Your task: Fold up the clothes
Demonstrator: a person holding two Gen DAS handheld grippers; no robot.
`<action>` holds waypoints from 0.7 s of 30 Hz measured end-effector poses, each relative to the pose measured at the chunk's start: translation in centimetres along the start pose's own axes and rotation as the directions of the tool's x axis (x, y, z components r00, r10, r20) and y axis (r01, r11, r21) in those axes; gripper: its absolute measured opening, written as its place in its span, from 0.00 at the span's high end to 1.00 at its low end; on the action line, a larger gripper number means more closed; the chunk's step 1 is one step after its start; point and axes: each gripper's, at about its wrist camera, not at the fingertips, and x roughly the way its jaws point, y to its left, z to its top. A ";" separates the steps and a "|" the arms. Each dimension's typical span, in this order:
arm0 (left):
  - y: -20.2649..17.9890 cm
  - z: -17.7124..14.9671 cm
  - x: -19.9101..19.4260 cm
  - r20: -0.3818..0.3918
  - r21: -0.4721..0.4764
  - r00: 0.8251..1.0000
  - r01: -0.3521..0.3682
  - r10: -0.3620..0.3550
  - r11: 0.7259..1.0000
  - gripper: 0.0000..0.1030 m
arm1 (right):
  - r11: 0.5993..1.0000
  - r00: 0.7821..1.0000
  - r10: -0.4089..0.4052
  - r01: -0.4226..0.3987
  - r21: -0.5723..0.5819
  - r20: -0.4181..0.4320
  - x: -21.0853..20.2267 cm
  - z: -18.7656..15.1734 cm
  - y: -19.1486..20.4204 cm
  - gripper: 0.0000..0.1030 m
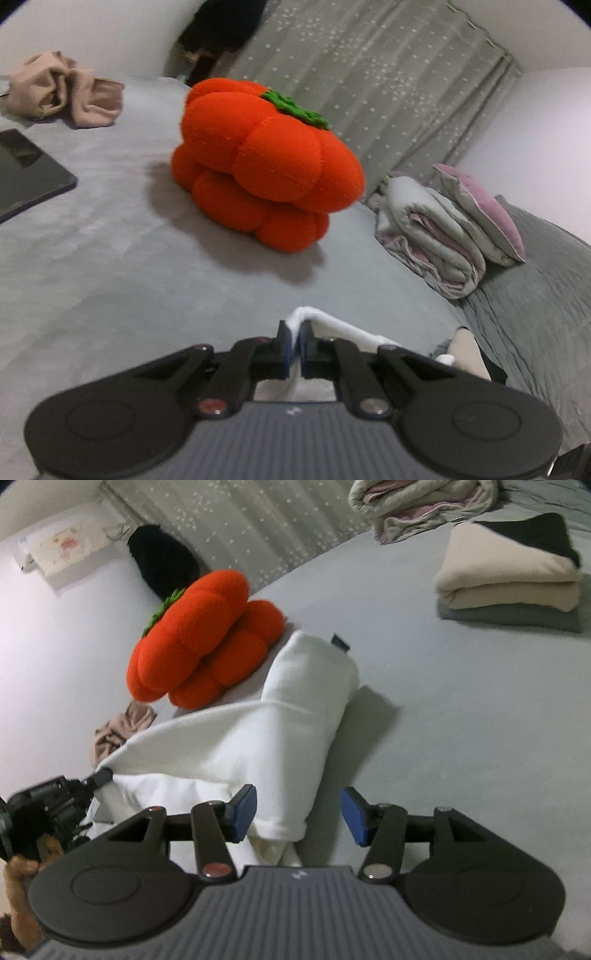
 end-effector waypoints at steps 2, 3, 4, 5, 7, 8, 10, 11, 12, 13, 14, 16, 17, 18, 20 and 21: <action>0.4 0.2 -0.1 0.003 -0.004 1.000 -0.015 0.015 1.000 0.96 | 1.000 1.000 0.011 -0.011 -0.005 -0.009 0.9 -0.3 0.5 0.46; 0.6 0.3 -0.2 0.005 -0.005 1.000 -0.025 0.025 1.000 0.96 | 1.000 1.000 0.016 -0.016 -0.007 -0.014 1.3 -0.4 0.8 0.46; 0.9 0.4 -0.4 0.007 -0.006 0.999 -0.035 0.035 0.999 0.96 | 1.000 1.000 0.019 -0.019 -0.009 -0.021 1.9 -0.6 1.0 0.48; 1.1 0.5 -0.4 0.008 -0.005 0.999 -0.045 0.045 0.999 0.96 | 1.000 0.999 0.021 -0.022 -0.011 -0.031 2.5 -0.8 1.2 0.49; 1.7 0.7 -0.7 0.006 -0.006 0.998 -0.057 0.057 0.998 0.96 | 1.000 0.999 0.013 -0.014 -0.015 -0.043 3.6 -1.0 1.4 0.60; 1.9 0.7 -0.7 0.002 -0.007 0.998 -0.061 0.061 0.998 0.96 | 1.000 0.999 0.013 -0.013 -0.015 -0.047 4.0 -1.2 1.5 0.65; 2.4 0.9 -0.5 -0.010 -0.010 0.998 -0.068 0.067 0.998 0.96 | 1.000 0.999 0.011 -0.012 -0.017 -0.047 4.6 -1.5 1.7 0.75; 2.6 0.9 -0.5 -0.017 -0.012 0.998 -0.069 0.068 0.998 0.96 | 1.000 0.999 0.009 -0.010 -0.021 -0.039 4.7 -1.6 2.0 0.76; 2.8 1.0 -0.6 -0.023 -0.014 0.997 -0.070 0.069 0.997 0.96 | 0.999 1.000 0.004 -0.004 -0.032 -0.029 4.5 -1.7 2.4 0.77; 3.0 1.0 -0.6 -0.030 -0.015 0.997 -0.070 0.070 0.997 0.96 | 0.999 1.000 -0.004 0.003 -0.045 -0.019 4.3 -1.7 2.8 0.78; 3.3 1.0 -0.6 -0.036 -0.017 0.997 -0.071 0.071 0.997 0.96 | 0.998 1.000 -0.008 0.007 -0.059 -0.007 4.0 -1.7 3.3 0.78; 3.7 1.1 -0.7 -0.048 -0.020 0.996 -0.072 0.071 0.997 0.96 | 0.997 1.000 -0.010 0.010 -0.083 0.010 3.4 -1.7 4.1 0.80; 3.9 1.2 -0.8 -0.052 -0.020 0.996 -0.069 0.067 0.997 0.96 | 0.996 1.000 -0.009 0.010 -0.092 0.014 3.1 -1.7 4.3 0.80; 4.0 1.2 -0.9 -0.056 -0.020 0.996 -0.067 0.065 0.998 0.96 | 0.995 1.000 -0.008 0.009 -0.101 0.018 2.8 -1.7 4.6 0.81; 4.3 1.3 -1.1 -0.064 -0.018 0.996 -0.060 0.059 0.998 0.96 | 0.992 1.000 -0.008 0.011 -0.125 0.024 2.2 -1.9 5.0 0.82; 4.5 1.3 -1.2 -0.069 -0.019 0.996 -0.055 0.054 0.998 0.96 | 0.990 1.000 -0.009 0.012 -0.137 0.026 1.9 -2.0 5.2 0.82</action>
